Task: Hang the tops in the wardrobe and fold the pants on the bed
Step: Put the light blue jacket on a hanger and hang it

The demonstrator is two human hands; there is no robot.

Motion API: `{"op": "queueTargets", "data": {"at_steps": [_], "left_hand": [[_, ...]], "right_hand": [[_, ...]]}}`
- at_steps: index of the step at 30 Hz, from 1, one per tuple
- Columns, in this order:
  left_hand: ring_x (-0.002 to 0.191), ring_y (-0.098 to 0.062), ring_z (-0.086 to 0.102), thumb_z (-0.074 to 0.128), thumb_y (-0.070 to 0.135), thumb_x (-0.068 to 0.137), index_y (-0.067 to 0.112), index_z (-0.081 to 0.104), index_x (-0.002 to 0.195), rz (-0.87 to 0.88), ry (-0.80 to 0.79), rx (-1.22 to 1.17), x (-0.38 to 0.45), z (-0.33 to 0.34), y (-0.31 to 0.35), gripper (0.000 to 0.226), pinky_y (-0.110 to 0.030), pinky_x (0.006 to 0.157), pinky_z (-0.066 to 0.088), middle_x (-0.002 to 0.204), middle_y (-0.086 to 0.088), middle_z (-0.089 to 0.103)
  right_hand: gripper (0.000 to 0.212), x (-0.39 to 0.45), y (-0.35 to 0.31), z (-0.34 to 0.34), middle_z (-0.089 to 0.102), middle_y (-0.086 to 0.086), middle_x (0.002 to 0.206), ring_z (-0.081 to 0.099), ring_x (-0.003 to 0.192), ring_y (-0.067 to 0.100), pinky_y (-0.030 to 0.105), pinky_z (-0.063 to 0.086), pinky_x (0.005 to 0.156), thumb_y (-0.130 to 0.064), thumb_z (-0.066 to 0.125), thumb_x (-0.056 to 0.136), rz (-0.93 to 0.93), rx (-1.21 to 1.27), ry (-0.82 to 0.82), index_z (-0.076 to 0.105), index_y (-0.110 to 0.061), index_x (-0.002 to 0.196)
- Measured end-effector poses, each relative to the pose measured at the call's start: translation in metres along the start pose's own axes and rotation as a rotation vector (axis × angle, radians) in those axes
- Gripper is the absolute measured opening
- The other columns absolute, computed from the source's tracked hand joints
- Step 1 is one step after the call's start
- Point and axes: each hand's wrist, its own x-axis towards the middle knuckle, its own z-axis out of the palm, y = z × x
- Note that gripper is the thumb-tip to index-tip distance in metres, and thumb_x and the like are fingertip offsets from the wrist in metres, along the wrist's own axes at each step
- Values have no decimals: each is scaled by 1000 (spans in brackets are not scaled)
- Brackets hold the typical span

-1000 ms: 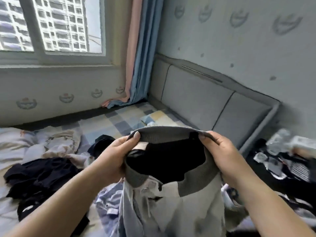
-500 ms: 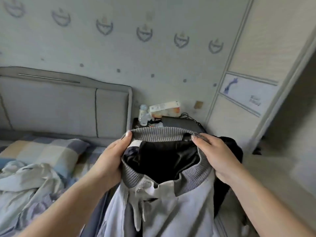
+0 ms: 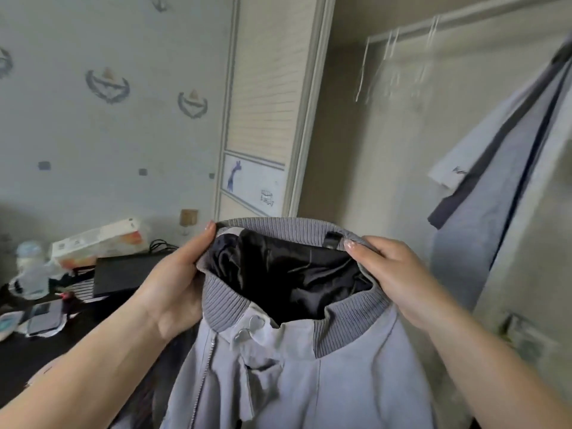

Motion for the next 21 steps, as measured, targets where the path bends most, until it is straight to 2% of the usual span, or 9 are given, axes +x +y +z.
{"op": "queueTargets", "data": {"at_steps": [4,8,10,12,13,14,16,19,21], "left_hand": [[87,-22,72,57,35,82,12,78,88,7,-117,-8,69,64,-19,32,-33,65,59,98,-11,73],[84,-15,69,54,21,90,20,71,107,83,-146,-26,140,114,-38,24,-31,72,60,100,-3,72],[80,-13,70,49,16,94,23,67,111,141,-201,-49,172,131,-45,26,-29,67,60,98,-2,73],[79,-12,71,53,16,88,24,67,109,212,-267,-59,201,145,-49,27,-25,64,58,98,-2,73],[81,-11,70,56,17,84,25,68,108,248,-305,-68,217,151,-51,29,-24,66,57,99,-2,73],[82,-11,70,58,15,80,24,69,108,284,-345,-77,234,156,-52,32,-24,69,57,99,-3,72],[87,-12,69,59,9,77,24,67,113,342,-439,-83,269,164,-51,40,-25,74,56,101,-4,72],[105,-17,66,54,-2,76,22,58,127,418,-599,-31,327,174,-42,57,-26,81,55,113,-6,70],[111,-17,64,54,-4,76,24,52,132,491,-648,20,364,183,-32,62,-23,81,54,123,-6,66]], "right_hand": [[62,45,24,-73,68,11,76,59,72,17,37,45,72,-62,57,69,13,-34,161,62,-3,86],[40,89,49,-128,68,22,97,68,84,26,35,47,77,-45,58,88,55,-17,309,66,-6,89],[42,111,56,-148,64,25,103,66,96,35,39,49,84,-42,59,89,53,-11,381,63,-1,94],[49,133,59,-164,59,29,108,60,103,41,47,46,94,-42,58,90,37,-34,425,58,6,99],[52,145,61,-171,57,30,110,61,102,41,48,46,94,-43,58,90,28,-52,437,55,8,102],[55,158,64,-177,56,31,112,64,99,40,44,48,90,-44,57,90,23,-73,448,54,9,104],[58,183,68,-186,55,32,112,66,86,30,32,40,77,-45,57,90,22,-99,469,53,11,103],[57,230,72,-195,61,31,106,55,75,18,31,35,73,-45,57,89,3,-63,536,53,11,101],[54,264,69,-202,67,25,97,57,75,18,30,37,72,-43,58,90,-11,-53,579,56,10,100]]}}
